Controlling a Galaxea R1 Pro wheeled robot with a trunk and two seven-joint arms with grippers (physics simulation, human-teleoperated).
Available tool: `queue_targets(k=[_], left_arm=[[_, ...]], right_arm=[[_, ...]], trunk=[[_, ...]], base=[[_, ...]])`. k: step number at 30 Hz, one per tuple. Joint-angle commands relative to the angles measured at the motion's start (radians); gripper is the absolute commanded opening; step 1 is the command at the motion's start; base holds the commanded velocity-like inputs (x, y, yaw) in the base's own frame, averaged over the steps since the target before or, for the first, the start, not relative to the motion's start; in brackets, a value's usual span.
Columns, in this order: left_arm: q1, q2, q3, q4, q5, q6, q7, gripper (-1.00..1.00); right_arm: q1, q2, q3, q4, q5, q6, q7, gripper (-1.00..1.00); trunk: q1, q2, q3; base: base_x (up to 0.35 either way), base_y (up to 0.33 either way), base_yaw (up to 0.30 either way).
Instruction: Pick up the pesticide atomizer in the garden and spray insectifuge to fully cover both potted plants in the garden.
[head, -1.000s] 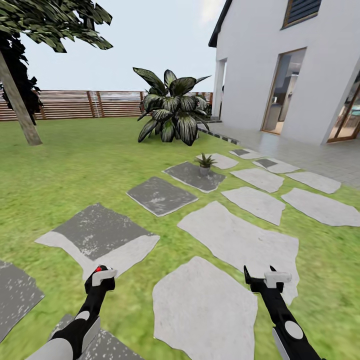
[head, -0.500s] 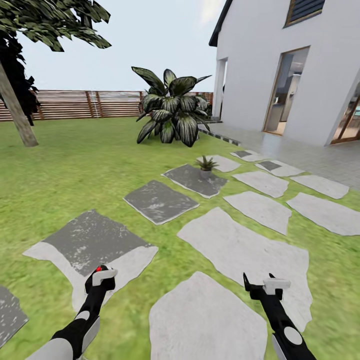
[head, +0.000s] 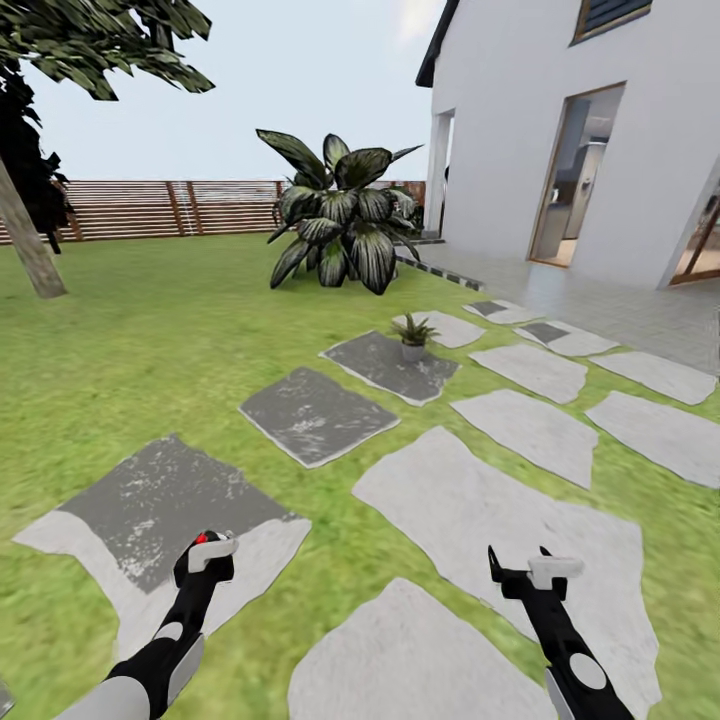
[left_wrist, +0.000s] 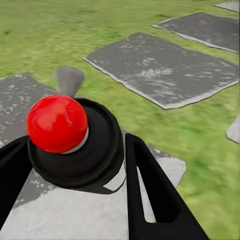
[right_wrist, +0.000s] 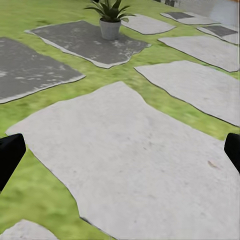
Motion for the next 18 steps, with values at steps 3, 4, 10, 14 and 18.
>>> queue_targets(k=[3,4,10,14,18], left_arm=[[-0.001,0.000,0.000,0.000,-0.003,-0.004,0.005,-1.00],[-0.001,0.000,0.000,0.000,-0.003,-0.004,0.005,-1.00],[-0.001,0.000,0.000,0.001,-0.003,-0.006,0.005,-1.00],[-0.001,-0.001,0.000,0.002,-0.002,-0.006,0.005,-1.00],[-0.001,-0.001,0.000,0.005,-0.002,-0.008,0.005,-1.00]], right_arm=[[-0.001,0.000,0.000,0.001,0.000,-0.003,-0.001,1.00],[-0.001,0.000,0.000,0.001,0.000,-0.003,-0.001,1.00],[-0.001,0.000,0.000,0.001,0.001,-0.003,-0.001,1.00],[-0.001,0.000,0.000,0.001,0.001,-0.003,-0.001,1.00],[-0.001,0.000,0.000,0.001,0.001,-0.003,-0.001,1.00]], trunk=[[0.000,0.000,-0.001],[0.000,0.000,-0.001],[0.000,0.000,-0.001],[0.000,0.000,-0.001],[0.000,0.000,-0.001]], base=[[0.338,0.000,-0.168],[0.338,0.000,-0.227],[0.338,0.000,-0.262],[0.338,0.000,-0.276],[0.338,0.000,-0.268]])
